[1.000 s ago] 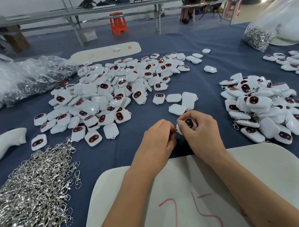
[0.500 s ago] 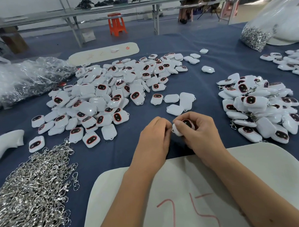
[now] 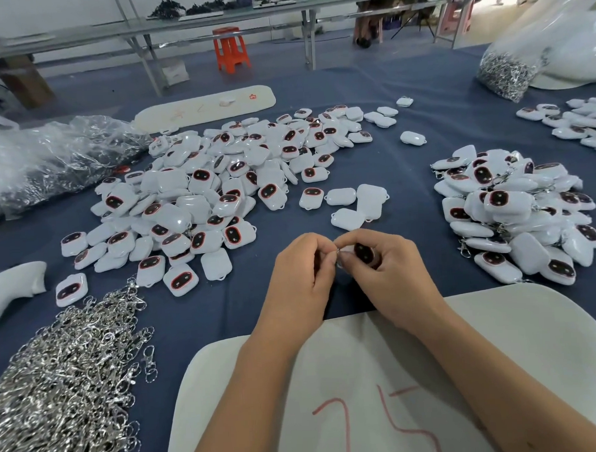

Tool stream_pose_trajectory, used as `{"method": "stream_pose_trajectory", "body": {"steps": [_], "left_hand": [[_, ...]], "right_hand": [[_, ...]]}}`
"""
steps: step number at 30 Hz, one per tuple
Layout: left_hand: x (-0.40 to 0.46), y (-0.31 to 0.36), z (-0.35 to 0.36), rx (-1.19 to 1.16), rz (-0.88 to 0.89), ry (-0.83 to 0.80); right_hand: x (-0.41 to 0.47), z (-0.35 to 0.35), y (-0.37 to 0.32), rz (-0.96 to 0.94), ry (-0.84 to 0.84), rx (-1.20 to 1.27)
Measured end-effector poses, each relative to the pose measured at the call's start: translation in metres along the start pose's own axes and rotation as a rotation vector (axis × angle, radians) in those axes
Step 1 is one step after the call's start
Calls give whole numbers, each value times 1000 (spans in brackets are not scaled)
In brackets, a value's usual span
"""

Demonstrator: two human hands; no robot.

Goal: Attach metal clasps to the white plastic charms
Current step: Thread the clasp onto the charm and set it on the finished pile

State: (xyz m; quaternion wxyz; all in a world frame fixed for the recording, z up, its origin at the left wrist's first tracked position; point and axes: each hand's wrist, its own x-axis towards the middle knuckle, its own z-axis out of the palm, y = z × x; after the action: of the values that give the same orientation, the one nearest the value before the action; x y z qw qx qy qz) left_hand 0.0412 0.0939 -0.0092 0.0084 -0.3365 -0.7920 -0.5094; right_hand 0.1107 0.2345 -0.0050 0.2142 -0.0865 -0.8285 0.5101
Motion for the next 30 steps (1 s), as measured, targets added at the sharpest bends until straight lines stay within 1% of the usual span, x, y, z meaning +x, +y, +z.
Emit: {"method": "stream_pose_trajectory", "body": {"steps": [5, 10, 14, 18, 20, 22, 27, 30], "left_hand": [[0, 0, 0, 0, -23, 35], [1, 1, 0, -10, -5, 68], [1, 5, 4, -41, -8, 93], [-1, 9, 6, -35, 20, 135], [-1, 9, 5, -13, 35, 142], [-1, 8, 3, 30, 48, 121], [-1, 6, 3, 117, 61, 66], [-1, 6, 5, 145, 48, 21]], "right_hand": [[-1, 1, -1, -76, 29, -81], [0, 2, 1, -175, 103, -132], [0, 2, 3, -230, 168, -124], [-2, 2, 1, -252, 187, -92], [-2, 3, 0, -205, 149, -35], [-2, 3, 1, -101, 110, 57], [3, -1, 7, 112, 212, 288], [3, -1, 9, 111, 229, 299]]}}
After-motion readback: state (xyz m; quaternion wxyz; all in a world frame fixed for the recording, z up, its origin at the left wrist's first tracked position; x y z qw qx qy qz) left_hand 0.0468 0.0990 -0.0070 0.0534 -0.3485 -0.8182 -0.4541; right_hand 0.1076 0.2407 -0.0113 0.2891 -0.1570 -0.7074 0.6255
